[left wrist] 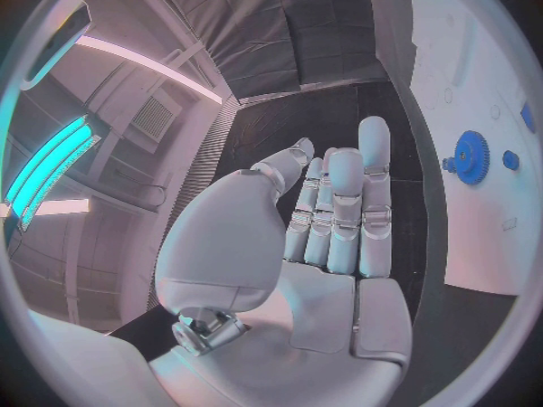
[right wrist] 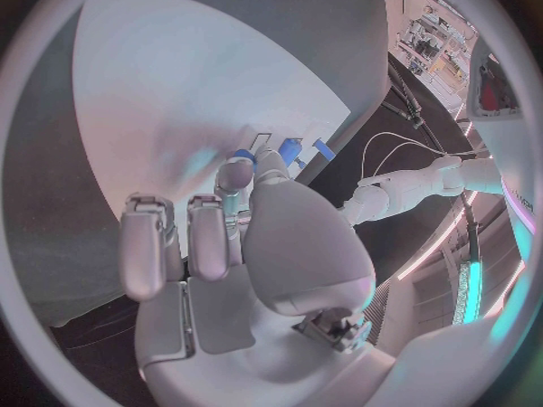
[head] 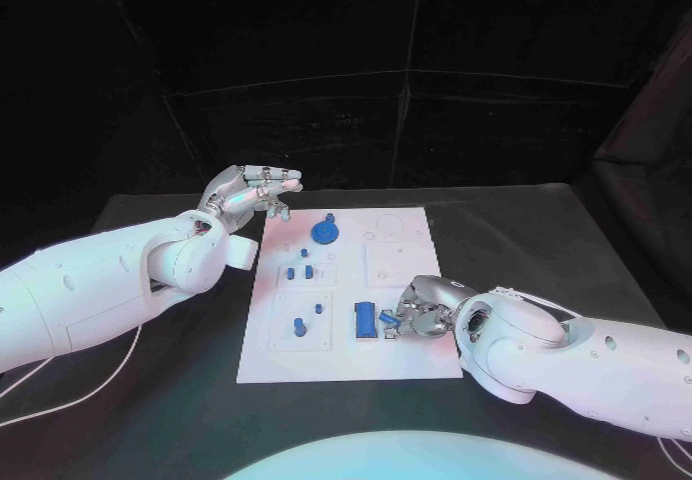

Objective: Assemble the parts on the task board

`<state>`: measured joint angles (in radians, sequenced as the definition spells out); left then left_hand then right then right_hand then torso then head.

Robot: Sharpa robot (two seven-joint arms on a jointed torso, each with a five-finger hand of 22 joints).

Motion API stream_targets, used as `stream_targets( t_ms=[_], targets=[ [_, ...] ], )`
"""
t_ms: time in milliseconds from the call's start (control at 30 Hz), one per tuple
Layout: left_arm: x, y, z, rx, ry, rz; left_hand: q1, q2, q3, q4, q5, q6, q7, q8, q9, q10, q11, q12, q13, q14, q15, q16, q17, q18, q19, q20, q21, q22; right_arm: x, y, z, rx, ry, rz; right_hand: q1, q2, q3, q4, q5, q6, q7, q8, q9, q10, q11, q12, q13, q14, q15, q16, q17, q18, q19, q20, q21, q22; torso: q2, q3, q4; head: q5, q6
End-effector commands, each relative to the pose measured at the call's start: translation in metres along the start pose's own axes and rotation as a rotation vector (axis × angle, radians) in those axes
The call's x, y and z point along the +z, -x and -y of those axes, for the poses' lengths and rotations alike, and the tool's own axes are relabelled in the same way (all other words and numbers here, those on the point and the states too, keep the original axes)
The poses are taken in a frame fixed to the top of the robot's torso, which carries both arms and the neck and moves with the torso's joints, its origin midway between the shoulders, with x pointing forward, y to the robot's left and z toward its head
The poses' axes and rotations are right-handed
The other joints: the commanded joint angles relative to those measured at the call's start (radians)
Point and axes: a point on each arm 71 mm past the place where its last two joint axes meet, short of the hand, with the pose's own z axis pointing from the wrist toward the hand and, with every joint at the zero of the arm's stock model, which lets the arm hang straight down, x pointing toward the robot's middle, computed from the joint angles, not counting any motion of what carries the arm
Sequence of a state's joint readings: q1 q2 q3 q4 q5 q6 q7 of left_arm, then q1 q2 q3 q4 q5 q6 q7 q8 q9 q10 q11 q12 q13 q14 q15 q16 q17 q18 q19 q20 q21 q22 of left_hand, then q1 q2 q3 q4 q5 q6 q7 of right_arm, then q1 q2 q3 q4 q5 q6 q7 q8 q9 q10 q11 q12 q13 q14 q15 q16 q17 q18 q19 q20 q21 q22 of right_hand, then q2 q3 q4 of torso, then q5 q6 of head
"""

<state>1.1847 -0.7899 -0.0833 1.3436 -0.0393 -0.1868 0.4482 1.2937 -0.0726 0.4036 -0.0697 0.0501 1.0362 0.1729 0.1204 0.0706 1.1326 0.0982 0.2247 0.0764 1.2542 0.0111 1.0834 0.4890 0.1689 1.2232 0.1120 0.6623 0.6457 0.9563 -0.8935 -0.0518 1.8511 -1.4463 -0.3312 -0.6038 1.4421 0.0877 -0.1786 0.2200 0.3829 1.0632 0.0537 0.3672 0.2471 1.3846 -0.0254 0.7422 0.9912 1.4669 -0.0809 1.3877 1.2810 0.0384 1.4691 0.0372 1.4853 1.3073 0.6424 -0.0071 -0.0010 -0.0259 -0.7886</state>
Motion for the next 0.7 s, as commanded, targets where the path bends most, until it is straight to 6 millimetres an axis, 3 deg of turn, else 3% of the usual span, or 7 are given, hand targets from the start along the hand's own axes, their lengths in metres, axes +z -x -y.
stream_targets(
  t_ms=[33,300,500,700],
  targets=[
    [0.0004,-0.0006,0.0013,-0.007,-0.006,-0.007,-0.001,0.010,-0.006,0.000,0.000,-0.005,0.001,0.006,0.000,-0.009,0.000,0.005,0.001,-0.008,0.001,-0.003,-0.002,0.014,0.000,-0.001,-0.005,-0.002,-0.0017,0.0033,-0.0026,0.029,0.025,0.040,0.013,0.026,0.011,0.002,-0.003,0.014,-0.008,0.008,0.008,0.010,-0.003,0.010,0.005,0.056,-0.007,0.009,0.011,-0.010,0.027,-0.009,0.009,0.168,0.000,0.0002,-0.0002,-0.001,0.000],
    [0.0000,0.0002,0.0014,-0.006,-0.005,-0.006,-0.001,0.010,-0.006,0.000,0.000,-0.005,0.001,0.006,0.000,-0.009,0.000,0.005,0.001,-0.008,0.001,-0.003,-0.002,0.014,0.000,-0.001,-0.005,-0.002,-0.0059,0.0059,0.0000,0.053,0.026,0.058,-0.019,0.026,0.015,0.031,0.012,0.016,-0.009,0.014,0.012,0.020,-0.004,0.017,0.010,0.058,-0.009,0.017,0.022,-0.011,0.029,-0.011,0.012,0.172,0.000,0.0000,-0.0008,-0.002,-0.001],
    [-0.0001,0.0001,0.0014,-0.006,-0.005,-0.007,-0.001,0.010,-0.006,0.000,0.000,-0.005,0.001,0.006,0.000,-0.009,0.000,0.005,0.001,-0.008,0.001,-0.003,-0.002,0.014,0.000,-0.001,-0.005,-0.002,-0.0070,0.0044,0.0019,0.066,0.002,0.033,-0.067,0.015,0.003,0.069,0.097,0.015,-0.007,0.018,0.014,0.024,-0.003,0.017,0.011,0.057,-0.008,0.018,0.023,-0.011,0.029,-0.011,0.012,0.173,0.000,0.0000,-0.0001,-0.005,-0.001],
    [0.0000,-0.0001,0.0013,-0.007,-0.004,-0.008,-0.002,0.010,-0.007,0.001,0.000,-0.006,0.001,0.007,0.000,-0.010,0.000,0.005,0.001,-0.009,0.001,-0.002,-0.003,0.014,0.000,-0.001,-0.006,-0.002,-0.0065,-0.0006,0.0027,0.079,-0.030,-0.029,-0.107,0.024,-0.009,0.071,0.121,0.017,-0.007,0.021,0.016,0.026,-0.002,0.018,0.014,0.057,-0.007,0.019,0.025,-0.011,0.029,-0.010,0.013,0.173,0.000,-0.0003,0.0016,-0.006,-0.003]
  ],
)
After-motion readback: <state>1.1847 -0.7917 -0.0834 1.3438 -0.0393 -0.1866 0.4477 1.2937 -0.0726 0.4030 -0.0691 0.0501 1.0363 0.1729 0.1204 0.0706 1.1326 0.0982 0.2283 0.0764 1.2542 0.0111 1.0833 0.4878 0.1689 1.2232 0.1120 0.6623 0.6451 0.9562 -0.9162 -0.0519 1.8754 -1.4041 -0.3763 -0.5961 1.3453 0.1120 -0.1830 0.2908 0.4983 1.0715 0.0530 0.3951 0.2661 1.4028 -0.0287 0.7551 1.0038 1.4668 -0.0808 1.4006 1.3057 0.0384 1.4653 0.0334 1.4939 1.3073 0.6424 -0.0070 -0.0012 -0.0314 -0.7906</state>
